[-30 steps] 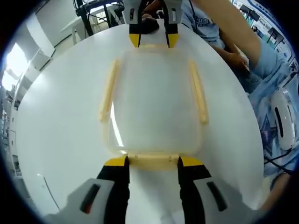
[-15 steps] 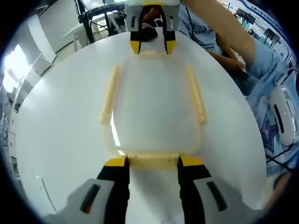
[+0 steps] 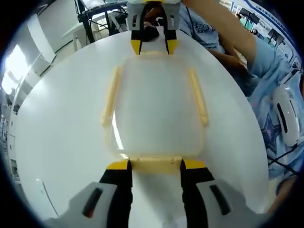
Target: Snap each plastic latch of the storage box into its locked position after aligning the lid with the box until every specified latch is closed and the lid sits flush.
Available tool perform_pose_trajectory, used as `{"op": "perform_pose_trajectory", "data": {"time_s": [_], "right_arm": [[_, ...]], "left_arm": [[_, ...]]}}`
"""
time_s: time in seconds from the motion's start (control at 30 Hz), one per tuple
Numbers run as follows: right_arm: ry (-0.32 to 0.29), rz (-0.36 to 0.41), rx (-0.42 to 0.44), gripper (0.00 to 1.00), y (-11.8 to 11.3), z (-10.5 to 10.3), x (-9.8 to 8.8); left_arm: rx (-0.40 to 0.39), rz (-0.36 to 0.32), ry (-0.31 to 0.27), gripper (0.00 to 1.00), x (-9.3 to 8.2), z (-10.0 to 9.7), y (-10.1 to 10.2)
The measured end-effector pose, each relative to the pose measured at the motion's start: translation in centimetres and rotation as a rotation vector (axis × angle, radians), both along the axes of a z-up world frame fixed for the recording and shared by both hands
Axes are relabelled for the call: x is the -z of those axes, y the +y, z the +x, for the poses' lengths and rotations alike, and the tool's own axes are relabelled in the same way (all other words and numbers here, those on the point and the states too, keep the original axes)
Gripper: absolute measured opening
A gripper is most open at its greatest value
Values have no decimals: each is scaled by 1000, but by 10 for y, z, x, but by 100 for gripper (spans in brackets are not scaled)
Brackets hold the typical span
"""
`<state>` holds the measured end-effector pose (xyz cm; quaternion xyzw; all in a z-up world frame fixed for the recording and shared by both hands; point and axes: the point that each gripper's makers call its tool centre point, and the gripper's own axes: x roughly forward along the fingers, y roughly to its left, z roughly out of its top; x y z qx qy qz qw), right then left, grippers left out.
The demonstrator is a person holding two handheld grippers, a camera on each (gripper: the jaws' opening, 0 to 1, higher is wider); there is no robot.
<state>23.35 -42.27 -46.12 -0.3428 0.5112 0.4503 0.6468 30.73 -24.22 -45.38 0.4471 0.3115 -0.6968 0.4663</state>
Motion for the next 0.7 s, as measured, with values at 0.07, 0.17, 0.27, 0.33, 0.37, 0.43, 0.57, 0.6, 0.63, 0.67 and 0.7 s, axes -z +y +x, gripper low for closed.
{"op": "perform_pose_trajectory", "data": {"time_s": [0.07,0.17,0.27,0.33,0.37,0.43,0.57,0.6,0.63,0.67,0.7], "right_arm": [[-2,5,-2,40,1,0,0],[-5,5,-5,40,2,1,0],[-10,12,-10,39,2,1,0],[-13,17,-13,39,3,0,0],[-13,18,-14,39,3,0,0],[-14,18,-14,39,3,0,0],[-19,14,-16,39,3,-1,-1],[-18,17,-17,39,4,-2,-1],[-22,20,-18,39,5,-3,-3],[-31,23,-18,39,6,-3,-5],[-38,26,-17,39,6,-2,-7]], "left_arm": [[0,3,-1,39,0,-1,0],[2,5,-6,39,-4,-1,0],[1,2,-4,39,-8,-2,1],[1,1,-3,39,-10,-4,1],[2,-3,-2,39,-12,-4,1],[1,-13,1,39,-14,-4,1],[1,-28,9,39,-17,-6,2],[1,-28,10,39,-17,-7,3],[2,-27,9,39,-18,-7,3],[1,-27,5,39,-19,-8,4],[1,-30,1,39,-20,-7,5]]}}
